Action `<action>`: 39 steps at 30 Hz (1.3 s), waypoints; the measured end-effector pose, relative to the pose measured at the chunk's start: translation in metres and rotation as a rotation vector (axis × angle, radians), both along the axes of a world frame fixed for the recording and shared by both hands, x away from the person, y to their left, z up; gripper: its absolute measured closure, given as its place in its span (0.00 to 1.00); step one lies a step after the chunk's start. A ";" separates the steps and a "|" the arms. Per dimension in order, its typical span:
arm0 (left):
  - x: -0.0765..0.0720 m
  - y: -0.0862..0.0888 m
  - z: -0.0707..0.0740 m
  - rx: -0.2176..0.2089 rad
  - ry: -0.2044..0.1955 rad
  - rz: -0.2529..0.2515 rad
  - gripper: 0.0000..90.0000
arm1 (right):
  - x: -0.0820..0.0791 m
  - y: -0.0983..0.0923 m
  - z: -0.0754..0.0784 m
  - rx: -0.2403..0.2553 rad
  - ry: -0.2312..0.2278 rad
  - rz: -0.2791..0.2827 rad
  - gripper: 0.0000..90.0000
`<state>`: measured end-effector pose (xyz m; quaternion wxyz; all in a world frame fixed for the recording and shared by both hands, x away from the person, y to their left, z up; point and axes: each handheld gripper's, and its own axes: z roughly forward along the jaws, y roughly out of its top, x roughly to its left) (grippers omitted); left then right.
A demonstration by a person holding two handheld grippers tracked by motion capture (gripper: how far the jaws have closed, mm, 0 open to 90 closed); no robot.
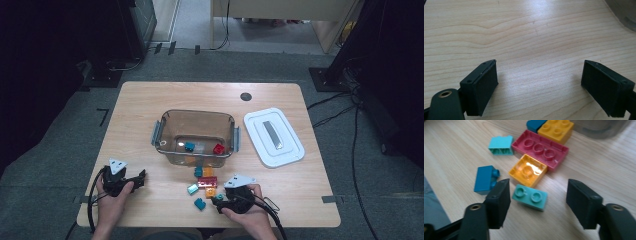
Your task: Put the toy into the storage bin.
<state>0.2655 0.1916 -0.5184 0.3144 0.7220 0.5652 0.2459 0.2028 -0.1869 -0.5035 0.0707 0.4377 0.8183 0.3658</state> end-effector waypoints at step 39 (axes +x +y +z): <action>0.000 0.000 0.000 0.000 0.000 0.000 0.15 | 0.020 -0.061 0.019 -0.021 -0.050 -0.119 0.67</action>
